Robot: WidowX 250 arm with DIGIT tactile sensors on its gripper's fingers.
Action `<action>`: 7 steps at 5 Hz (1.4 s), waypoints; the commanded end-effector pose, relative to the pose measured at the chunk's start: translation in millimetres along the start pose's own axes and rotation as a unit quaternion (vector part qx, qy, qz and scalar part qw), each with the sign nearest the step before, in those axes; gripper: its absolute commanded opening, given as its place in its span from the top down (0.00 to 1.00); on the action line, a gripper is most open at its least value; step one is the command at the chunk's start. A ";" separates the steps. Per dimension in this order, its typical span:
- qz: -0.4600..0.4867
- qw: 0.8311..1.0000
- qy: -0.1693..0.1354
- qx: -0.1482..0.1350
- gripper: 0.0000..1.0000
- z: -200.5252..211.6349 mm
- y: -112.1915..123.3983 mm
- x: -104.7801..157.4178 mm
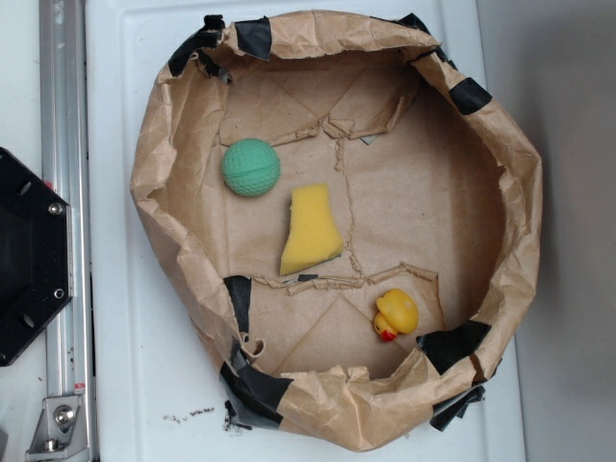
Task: Grab the green sponge.
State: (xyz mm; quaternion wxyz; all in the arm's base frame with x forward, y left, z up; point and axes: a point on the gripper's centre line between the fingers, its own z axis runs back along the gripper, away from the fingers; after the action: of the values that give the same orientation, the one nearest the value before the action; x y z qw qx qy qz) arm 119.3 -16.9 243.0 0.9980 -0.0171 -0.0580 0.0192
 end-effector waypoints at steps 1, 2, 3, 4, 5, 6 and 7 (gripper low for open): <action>0.000 1.000 0.000 0.000 0.00 0.0 0.0 0.0; -0.128 0.990 -0.044 0.027 0.00 -18.5 39.6 49.7; -0.179 0.977 -0.105 0.056 0.00 -38.9 68.2 103.2; -0.244 0.963 -0.096 0.069 0.00 -89.4 82.8 140.7; -0.325 0.941 -0.060 0.077 0.00 -142.6 69.1 145.8; -0.393 0.918 -0.007 0.055 0.00 -186.0 52.3 123.0; -0.417 0.908 0.011 0.046 0.00 -197.7 40.2 103.7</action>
State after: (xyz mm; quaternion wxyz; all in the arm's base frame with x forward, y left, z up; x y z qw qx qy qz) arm 239.9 32.4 47.0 0.9236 0.0432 -0.0296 -0.3797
